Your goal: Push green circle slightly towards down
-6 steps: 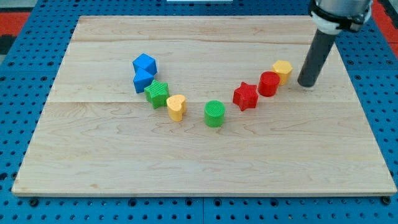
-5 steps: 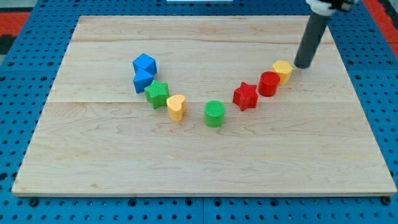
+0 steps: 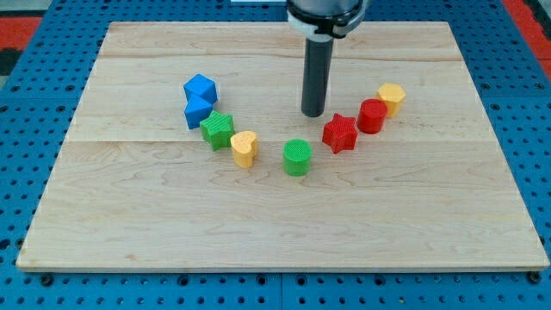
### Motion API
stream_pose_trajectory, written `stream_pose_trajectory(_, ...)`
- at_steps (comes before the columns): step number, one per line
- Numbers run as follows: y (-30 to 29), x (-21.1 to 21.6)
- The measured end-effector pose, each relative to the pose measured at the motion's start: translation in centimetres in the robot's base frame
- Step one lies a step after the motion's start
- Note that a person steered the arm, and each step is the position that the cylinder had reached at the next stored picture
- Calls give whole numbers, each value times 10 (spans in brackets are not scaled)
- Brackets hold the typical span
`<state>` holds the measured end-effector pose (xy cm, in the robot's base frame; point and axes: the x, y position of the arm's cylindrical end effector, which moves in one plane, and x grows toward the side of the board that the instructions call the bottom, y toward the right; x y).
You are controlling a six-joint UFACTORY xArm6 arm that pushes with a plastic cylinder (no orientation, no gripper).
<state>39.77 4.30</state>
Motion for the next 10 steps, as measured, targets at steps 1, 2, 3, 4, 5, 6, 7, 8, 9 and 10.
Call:
stream_pose_trajectory(1,-1,21)
stream_pose_trajectory(2,-3,37)
stream_pose_trajectory(3,-10,51)
stream_pose_trajectory(4,-17,67)
stream_pose_trajectory(5,-17,66)
stream_pose_trajectory(6,-17,56)
stream_pose_trajectory(7,-23,47)
stream_pose_trajectory(8,-43,45)
stream_pose_trajectory(9,-66,38)
stream_pose_trajectory(10,-73,38)
